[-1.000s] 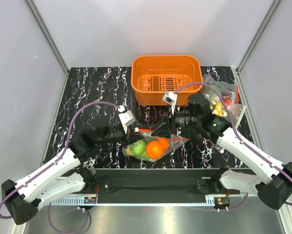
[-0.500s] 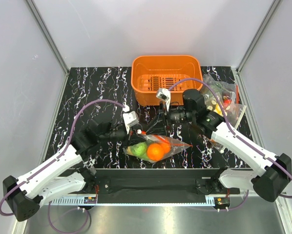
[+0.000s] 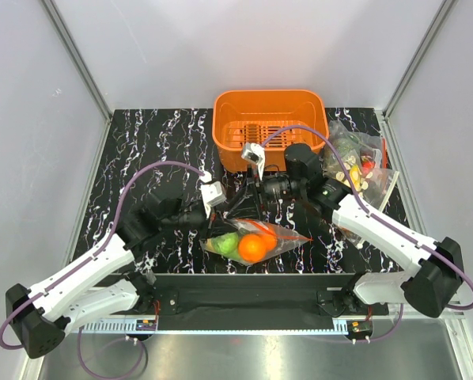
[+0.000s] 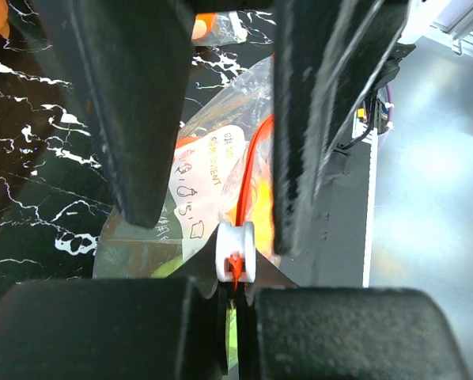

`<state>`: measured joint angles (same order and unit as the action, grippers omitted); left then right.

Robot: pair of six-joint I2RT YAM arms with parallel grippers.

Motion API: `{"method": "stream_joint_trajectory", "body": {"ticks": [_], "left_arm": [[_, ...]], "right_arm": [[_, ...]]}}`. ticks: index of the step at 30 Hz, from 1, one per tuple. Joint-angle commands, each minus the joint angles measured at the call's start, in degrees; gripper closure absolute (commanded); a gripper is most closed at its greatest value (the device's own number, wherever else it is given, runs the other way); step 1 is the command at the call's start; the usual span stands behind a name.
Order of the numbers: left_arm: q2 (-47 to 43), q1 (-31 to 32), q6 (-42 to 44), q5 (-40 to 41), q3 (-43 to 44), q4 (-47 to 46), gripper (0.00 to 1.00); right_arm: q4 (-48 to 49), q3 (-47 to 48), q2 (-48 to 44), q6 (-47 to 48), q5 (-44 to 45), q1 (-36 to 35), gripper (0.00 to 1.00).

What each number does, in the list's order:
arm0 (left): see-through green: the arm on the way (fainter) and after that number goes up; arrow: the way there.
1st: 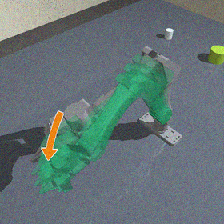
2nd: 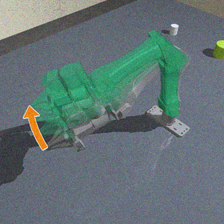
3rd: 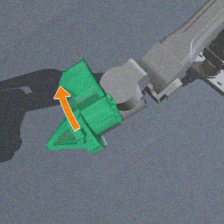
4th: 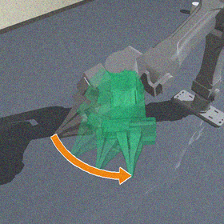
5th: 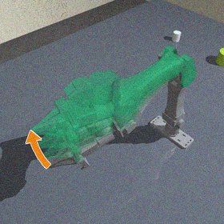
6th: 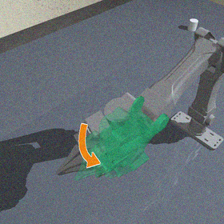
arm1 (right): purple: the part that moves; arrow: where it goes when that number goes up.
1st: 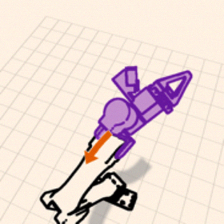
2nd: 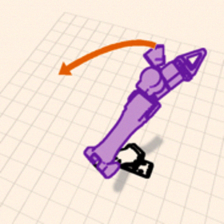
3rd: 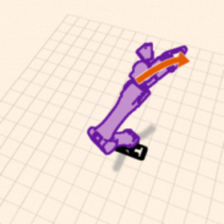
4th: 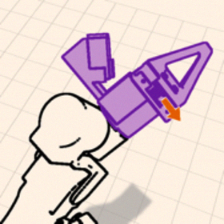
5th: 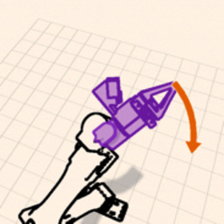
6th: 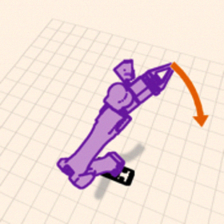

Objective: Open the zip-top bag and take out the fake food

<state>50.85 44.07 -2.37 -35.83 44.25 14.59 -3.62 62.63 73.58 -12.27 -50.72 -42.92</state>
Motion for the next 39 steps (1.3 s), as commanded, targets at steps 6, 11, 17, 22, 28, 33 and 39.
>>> {"method": "stream_joint_trajectory", "body": {"ticks": [6,11,17,22,28,33,39], "left_arm": [[0.3,-0.22,0.79,-2.4,2.51,-1.58,1.0],[0.3,-0.13,0.61,-2.05,2.25,-1.84,1.0],[-0.75,-0.13,0.18,0.06,2.07,-2.46,0.99],[-0.84,-0.13,-0.44,-0.2,1.89,-3.16,0.78],[-0.66,-0.22,-1.41,-1.34,1.54,-5.18,0.7],[-1.28,-0.22,-2.11,-1.34,1.19,-6.68,0.77],[-2.6,-0.22,-2.9,-1.96,0.49,-8.79,1.0]], "right_arm": [[3.0,2.67,0.77,-0.12,-2.37,-1.73,0.51],[3.09,2.76,0.69,0.32,-4.47,-2.26,0.81],[0.98,2.5,-0.02,1.72,-4.13,-2.26,0.96],[0.19,2.23,-0.72,2.17,-3.51,-2.35,0.98],[-0.16,2.14,-0.9,2.25,-3.16,-2.17,0.98],[-0.86,1.97,-1.16,2.69,-2.63,-2.26,0.98],[-2.53,1.79,-1.6,3.57,-1.58,-2.17,0.98]]}}
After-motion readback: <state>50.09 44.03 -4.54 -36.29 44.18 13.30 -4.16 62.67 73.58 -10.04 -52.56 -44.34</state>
